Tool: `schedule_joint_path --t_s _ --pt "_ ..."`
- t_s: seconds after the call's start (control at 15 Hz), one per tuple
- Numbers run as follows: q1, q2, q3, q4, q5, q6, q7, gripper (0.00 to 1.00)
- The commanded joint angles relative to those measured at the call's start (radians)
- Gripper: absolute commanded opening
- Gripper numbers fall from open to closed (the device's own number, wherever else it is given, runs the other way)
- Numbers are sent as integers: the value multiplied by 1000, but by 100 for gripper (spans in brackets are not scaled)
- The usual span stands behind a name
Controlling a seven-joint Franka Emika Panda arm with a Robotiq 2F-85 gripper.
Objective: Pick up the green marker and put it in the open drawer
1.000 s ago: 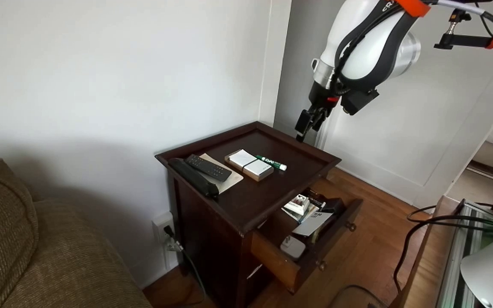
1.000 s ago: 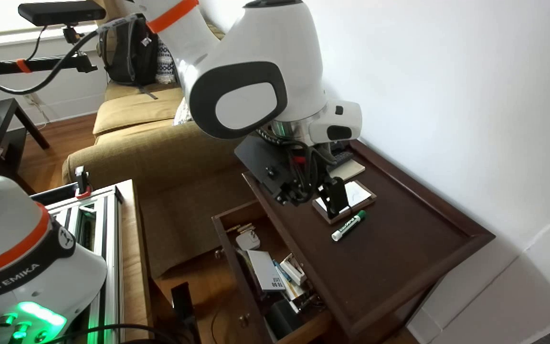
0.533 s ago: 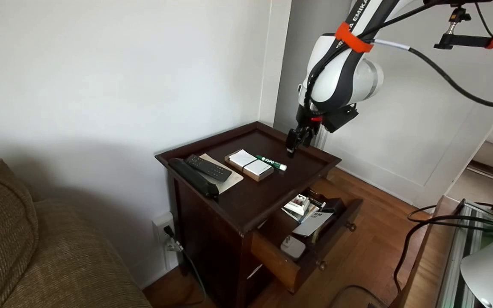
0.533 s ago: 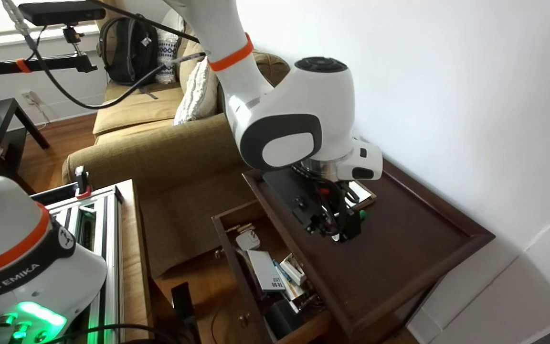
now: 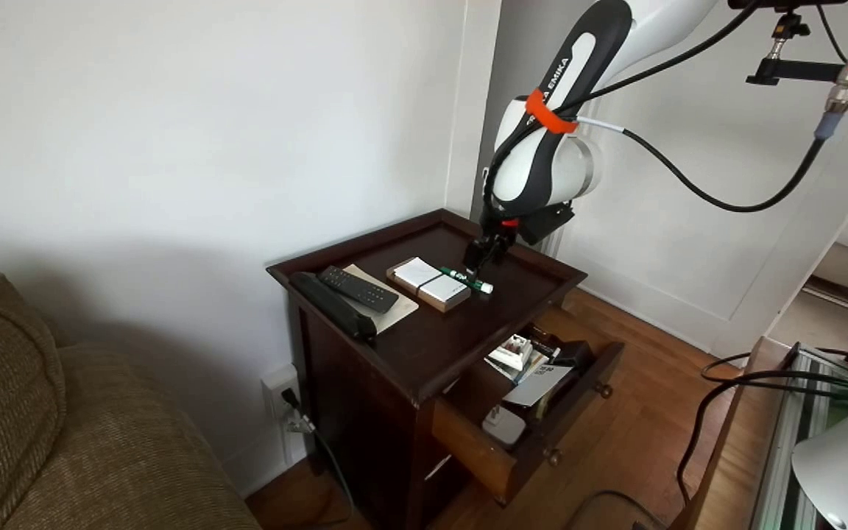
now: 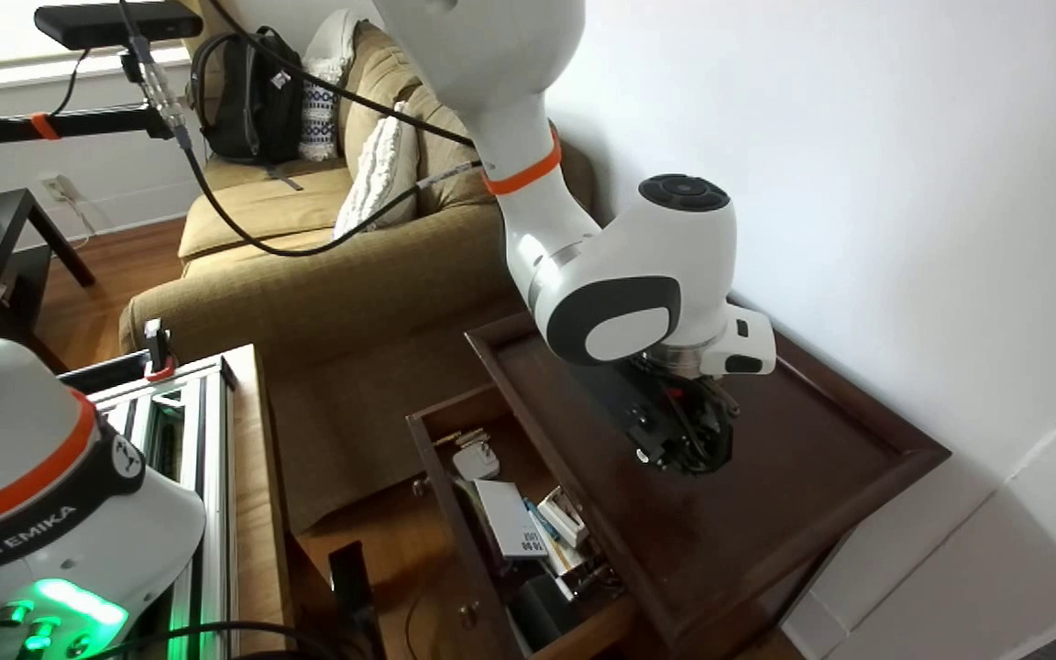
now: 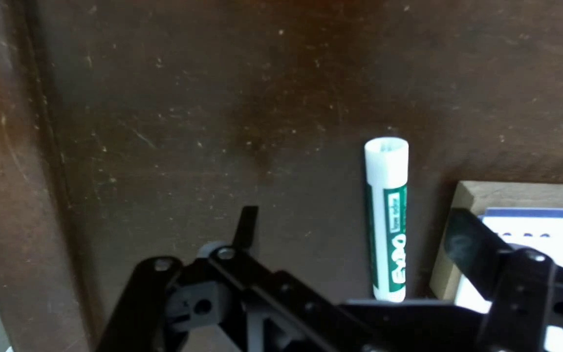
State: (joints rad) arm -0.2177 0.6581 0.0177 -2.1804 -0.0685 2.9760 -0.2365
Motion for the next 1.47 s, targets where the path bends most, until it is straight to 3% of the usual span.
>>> schedule_joint_path --t_s 0.0,0.6,1.2,1.4 --pt "-33 75 38 92 -4 -47 -34 71" --pt "20 46 4 82 6 -98 23 3" --pt "46 -107 -1 -73 24 -134 100 5" --pt "89 -178 -23 -158 22 -133 141 5"
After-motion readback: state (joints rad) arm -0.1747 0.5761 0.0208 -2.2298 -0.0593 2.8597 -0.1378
